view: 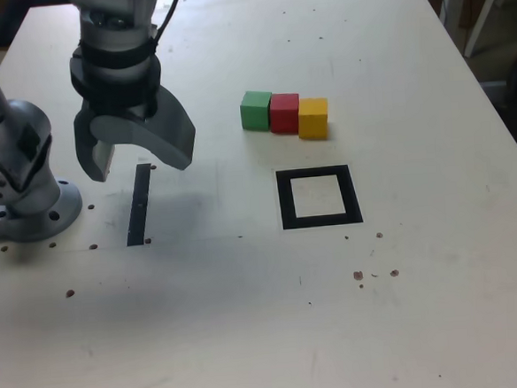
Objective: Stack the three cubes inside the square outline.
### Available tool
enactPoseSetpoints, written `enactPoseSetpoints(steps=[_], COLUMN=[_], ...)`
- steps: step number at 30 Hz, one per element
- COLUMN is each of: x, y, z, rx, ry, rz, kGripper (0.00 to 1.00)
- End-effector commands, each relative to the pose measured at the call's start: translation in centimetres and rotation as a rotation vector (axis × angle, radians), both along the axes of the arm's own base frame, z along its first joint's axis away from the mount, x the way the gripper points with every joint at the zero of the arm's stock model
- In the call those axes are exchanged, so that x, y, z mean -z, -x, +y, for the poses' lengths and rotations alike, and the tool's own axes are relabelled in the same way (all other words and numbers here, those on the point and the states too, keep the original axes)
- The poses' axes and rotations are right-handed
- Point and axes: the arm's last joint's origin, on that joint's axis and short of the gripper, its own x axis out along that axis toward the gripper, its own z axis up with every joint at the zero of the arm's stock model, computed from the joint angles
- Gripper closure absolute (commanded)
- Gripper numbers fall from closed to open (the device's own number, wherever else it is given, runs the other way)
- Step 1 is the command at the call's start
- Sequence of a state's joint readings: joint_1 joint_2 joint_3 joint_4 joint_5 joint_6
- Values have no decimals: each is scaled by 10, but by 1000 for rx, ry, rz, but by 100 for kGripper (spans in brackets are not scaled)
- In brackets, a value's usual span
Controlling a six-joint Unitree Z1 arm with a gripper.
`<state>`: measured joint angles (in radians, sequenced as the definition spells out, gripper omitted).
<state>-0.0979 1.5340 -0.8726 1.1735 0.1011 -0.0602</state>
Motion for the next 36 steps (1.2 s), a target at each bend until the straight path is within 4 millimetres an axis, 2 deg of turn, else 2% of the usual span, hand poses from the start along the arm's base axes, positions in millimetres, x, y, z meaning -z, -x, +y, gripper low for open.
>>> enactPoseSetpoints(steps=[1,11,20,27,36], x=[-2,-4,-13,-33,-45], y=[1,5,0,-19,-68], z=[0,0,3,6,16], rx=[1,5,-30,-81,-146], ry=[1,-2,26,17,14], rz=[-7,-17,-14,-65,-60], kGripper=[1,2,1,1,1])
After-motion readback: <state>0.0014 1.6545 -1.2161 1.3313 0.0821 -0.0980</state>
